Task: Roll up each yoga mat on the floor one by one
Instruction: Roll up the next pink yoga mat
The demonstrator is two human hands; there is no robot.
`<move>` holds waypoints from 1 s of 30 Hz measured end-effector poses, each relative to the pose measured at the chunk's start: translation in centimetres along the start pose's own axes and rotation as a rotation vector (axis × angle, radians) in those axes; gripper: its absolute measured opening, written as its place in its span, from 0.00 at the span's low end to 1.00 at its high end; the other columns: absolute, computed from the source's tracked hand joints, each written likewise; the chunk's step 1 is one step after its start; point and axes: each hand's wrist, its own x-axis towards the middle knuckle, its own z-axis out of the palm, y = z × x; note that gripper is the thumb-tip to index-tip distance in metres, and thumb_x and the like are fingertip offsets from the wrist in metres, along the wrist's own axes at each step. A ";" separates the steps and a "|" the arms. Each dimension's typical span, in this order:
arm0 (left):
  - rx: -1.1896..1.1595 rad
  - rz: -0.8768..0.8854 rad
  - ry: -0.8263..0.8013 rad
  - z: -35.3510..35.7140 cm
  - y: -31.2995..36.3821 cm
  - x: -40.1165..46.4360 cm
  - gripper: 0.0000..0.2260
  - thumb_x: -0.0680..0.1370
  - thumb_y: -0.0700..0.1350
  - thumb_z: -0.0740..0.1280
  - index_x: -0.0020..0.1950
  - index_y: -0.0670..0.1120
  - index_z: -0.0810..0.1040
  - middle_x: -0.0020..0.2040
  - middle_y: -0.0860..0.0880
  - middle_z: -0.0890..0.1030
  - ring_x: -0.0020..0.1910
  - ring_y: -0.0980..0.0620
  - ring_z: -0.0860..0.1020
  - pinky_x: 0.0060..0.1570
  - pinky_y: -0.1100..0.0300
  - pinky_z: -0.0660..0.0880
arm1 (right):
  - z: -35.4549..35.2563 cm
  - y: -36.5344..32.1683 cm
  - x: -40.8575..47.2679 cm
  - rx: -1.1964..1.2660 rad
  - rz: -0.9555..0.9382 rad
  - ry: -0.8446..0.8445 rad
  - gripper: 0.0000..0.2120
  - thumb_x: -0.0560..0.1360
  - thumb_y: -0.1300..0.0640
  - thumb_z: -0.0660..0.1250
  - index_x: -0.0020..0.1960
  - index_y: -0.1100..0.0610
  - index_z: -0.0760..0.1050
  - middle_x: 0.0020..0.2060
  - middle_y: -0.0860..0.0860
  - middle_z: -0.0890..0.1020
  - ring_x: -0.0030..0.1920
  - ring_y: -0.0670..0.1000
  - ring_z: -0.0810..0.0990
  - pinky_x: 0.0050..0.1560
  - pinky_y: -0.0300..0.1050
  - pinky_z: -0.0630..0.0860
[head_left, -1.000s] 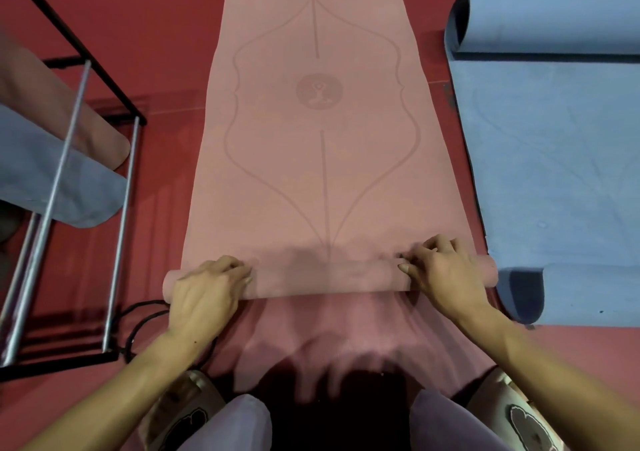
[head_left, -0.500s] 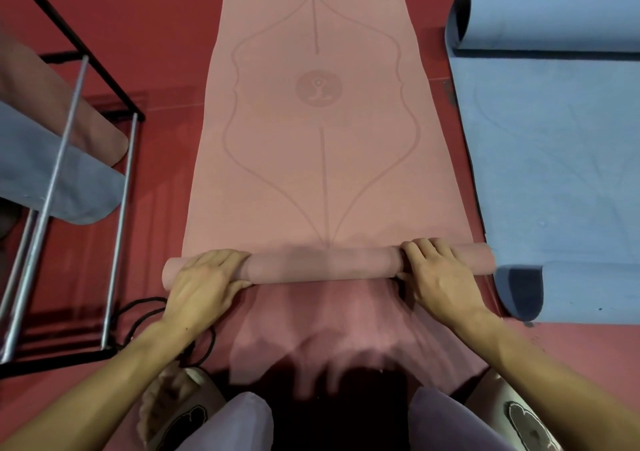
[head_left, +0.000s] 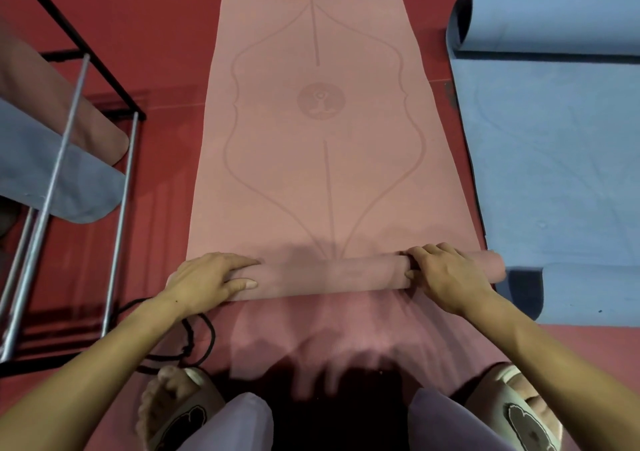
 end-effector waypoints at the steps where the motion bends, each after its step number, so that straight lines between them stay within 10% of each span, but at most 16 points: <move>1: -0.008 -0.014 -0.033 -0.2 0.0 0.4 0.23 0.80 0.68 0.63 0.75 0.70 0.69 0.70 0.65 0.76 0.70 0.57 0.74 0.58 0.53 0.75 | -0.2 -0.2 0.1 0.013 0.016 -0.014 0.19 0.84 0.44 0.61 0.72 0.48 0.72 0.63 0.50 0.79 0.62 0.56 0.76 0.63 0.53 0.74; 17: 0.148 0.042 0.491 2.9 1.5 0.7 0.12 0.80 0.49 0.63 0.59 0.55 0.84 0.50 0.56 0.82 0.47 0.47 0.80 0.43 0.47 0.78 | 0.2 -1.6 0.2 -0.013 0.014 0.298 0.13 0.80 0.52 0.65 0.63 0.47 0.80 0.56 0.47 0.83 0.53 0.57 0.76 0.51 0.57 0.76; 22: 0.188 0.059 0.474 2.4 3.0 -0.5 0.22 0.76 0.63 0.72 0.64 0.52 0.82 0.51 0.54 0.83 0.51 0.47 0.81 0.42 0.50 0.78 | 0.4 -1.8 -0.3 -0.006 0.003 0.267 0.26 0.74 0.38 0.71 0.66 0.52 0.78 0.60 0.55 0.76 0.56 0.59 0.74 0.54 0.59 0.79; 30: 0.171 0.091 0.465 2.5 1.9 0.2 0.25 0.75 0.66 0.68 0.63 0.50 0.80 0.54 0.53 0.83 0.55 0.46 0.80 0.53 0.48 0.77 | 0.6 -1.2 0.6 -0.016 -0.020 0.299 0.24 0.74 0.42 0.74 0.65 0.53 0.78 0.54 0.51 0.81 0.52 0.58 0.77 0.53 0.56 0.77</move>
